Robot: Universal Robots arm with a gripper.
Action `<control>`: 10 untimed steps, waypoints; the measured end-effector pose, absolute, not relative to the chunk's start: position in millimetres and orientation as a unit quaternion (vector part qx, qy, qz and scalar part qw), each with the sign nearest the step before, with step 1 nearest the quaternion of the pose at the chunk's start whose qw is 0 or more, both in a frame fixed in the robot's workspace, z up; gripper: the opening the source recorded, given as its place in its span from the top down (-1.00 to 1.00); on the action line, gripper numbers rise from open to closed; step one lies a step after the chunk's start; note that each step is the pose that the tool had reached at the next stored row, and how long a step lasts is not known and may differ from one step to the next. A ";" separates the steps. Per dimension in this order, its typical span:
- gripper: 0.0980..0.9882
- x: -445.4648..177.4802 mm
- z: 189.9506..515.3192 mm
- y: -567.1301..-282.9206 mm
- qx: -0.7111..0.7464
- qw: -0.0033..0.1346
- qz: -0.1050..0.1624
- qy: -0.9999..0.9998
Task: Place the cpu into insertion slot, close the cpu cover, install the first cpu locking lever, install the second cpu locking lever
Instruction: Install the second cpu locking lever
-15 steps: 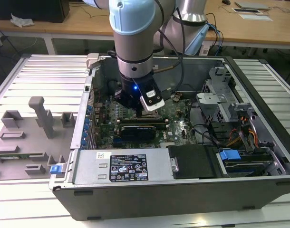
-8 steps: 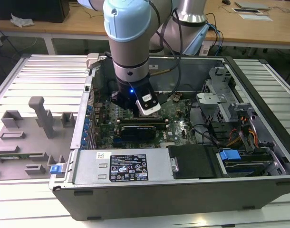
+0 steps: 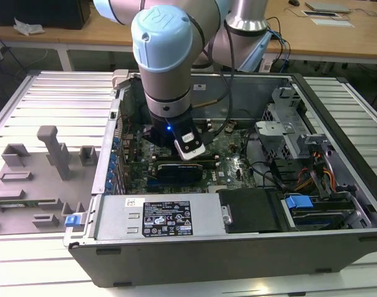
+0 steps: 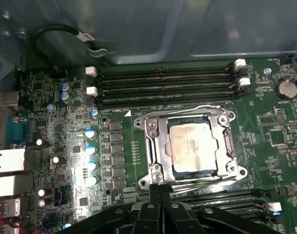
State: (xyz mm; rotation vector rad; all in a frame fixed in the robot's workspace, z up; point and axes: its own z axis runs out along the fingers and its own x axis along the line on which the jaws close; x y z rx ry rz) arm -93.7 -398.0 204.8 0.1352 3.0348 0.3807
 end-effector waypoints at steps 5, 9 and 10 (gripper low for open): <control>0.98 -98.0 198.9 -398.1 0.044 0.040 0.128 0.990; 0.98 -98.0 198.5 -398.0 0.044 0.040 0.128 0.990; 0.98 -98.1 198.5 -398.0 0.044 0.040 0.128 0.990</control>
